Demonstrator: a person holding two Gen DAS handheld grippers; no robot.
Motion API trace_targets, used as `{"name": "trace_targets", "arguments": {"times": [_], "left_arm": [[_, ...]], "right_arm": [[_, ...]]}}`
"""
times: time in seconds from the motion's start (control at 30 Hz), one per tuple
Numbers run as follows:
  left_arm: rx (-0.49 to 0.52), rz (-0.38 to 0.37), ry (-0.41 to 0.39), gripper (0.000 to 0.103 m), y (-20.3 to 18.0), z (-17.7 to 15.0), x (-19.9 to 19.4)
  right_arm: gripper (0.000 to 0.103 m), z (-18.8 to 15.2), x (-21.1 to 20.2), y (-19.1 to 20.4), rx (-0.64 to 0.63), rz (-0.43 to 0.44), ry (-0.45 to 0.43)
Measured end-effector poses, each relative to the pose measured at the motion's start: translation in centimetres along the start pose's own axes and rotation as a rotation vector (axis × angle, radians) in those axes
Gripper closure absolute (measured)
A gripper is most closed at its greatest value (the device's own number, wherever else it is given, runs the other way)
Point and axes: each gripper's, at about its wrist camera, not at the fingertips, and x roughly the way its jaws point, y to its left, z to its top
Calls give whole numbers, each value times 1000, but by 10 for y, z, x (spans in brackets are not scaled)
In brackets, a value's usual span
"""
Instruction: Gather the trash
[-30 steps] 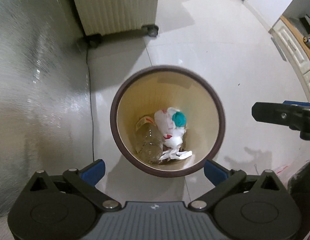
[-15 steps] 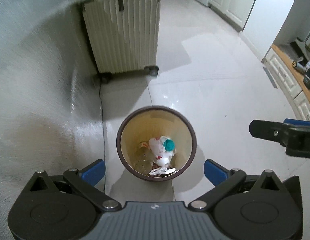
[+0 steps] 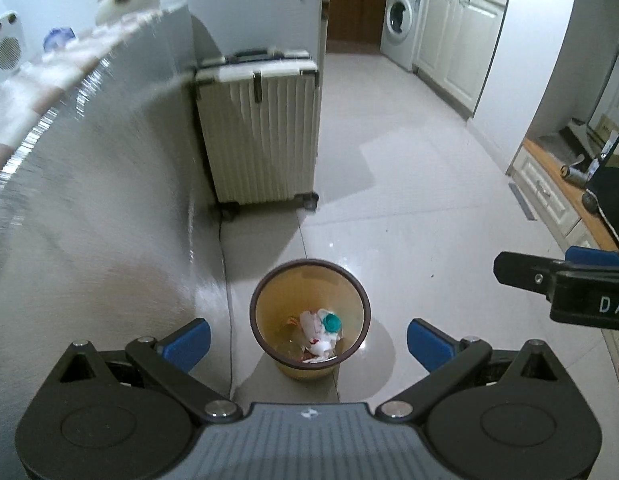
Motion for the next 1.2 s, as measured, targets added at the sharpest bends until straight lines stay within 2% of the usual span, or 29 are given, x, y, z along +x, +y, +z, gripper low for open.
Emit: {"name": "trace_targets", "arguments": {"times": [0.27,0.73,0.93,1.2], "left_arm": [[-19,22,-80,0,14,-12,-71],[-23,85,-246,0,59,-32,-173],[-54,105,-251,0,82,-47,-192],[-36,107,-218,0,90,-62,-198]], "right_arm": [[0,-6,-66,27,-18,-3,-73],[0,-16,-155,83,-54,-31,-177],[0,-27,-175,98,-52,-35,-193],[0,-41,-192,109,-38,-67,-193]]}}
